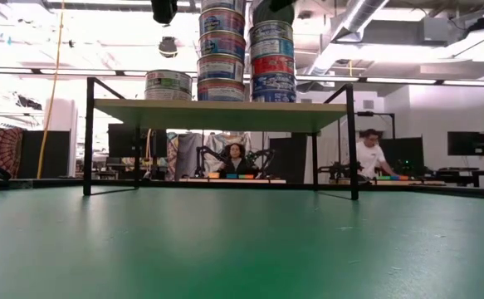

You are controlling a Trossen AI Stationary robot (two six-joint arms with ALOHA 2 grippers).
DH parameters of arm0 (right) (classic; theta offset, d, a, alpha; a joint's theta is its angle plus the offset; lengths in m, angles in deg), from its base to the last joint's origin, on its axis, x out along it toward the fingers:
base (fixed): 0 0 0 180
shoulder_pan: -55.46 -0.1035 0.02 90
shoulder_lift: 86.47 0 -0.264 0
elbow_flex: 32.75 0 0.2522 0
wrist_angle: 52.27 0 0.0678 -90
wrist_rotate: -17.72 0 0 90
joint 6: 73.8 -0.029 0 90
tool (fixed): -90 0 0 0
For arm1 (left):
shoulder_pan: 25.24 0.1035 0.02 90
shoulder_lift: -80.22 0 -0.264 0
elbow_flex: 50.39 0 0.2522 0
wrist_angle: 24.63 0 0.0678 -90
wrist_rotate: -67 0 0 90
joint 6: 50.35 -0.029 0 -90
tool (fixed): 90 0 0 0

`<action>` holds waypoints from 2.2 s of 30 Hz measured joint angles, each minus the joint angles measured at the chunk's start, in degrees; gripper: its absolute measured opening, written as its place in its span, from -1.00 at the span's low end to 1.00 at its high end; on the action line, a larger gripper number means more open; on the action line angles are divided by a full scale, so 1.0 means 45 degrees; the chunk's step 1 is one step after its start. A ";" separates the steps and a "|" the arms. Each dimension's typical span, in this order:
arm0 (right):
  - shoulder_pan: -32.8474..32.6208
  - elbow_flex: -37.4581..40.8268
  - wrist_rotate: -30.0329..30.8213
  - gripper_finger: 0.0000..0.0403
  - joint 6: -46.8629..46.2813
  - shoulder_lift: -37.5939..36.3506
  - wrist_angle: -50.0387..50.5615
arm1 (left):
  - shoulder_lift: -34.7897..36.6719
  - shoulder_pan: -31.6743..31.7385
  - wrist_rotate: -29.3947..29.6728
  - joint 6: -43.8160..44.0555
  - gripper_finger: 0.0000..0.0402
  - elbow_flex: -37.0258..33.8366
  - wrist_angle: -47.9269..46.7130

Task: Stack canned seafood by type on shelf
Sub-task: Stack the blue tuna can on top of the colored tuna cans, then stack the pink tuna can on top of the pink tuna cans

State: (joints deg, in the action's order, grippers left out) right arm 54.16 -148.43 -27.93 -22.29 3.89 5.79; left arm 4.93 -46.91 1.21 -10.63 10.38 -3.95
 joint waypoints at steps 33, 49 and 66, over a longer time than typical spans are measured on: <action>-0.0075 -0.0192 -0.1169 0.34 -0.2450 0.0147 0.2105 | 0.0000 -0.0024 -0.0268 0.0136 0.47 0.0000 -0.0058; 0.0309 -0.0833 -0.2044 0.34 -0.2999 0.0002 0.3692 | 0.0000 0.0127 -0.0264 0.0136 0.47 0.0000 -0.0040; -0.1134 -0.1332 -0.8863 0.34 -1.2518 -0.1169 0.9596 | -0.0005 -0.0084 -0.0507 0.0234 0.47 -0.0005 -0.0267</action>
State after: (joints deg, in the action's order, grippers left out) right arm 49.05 -154.42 -67.81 -78.62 -1.37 48.97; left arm 4.91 -47.29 -1.07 -9.58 10.35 -5.16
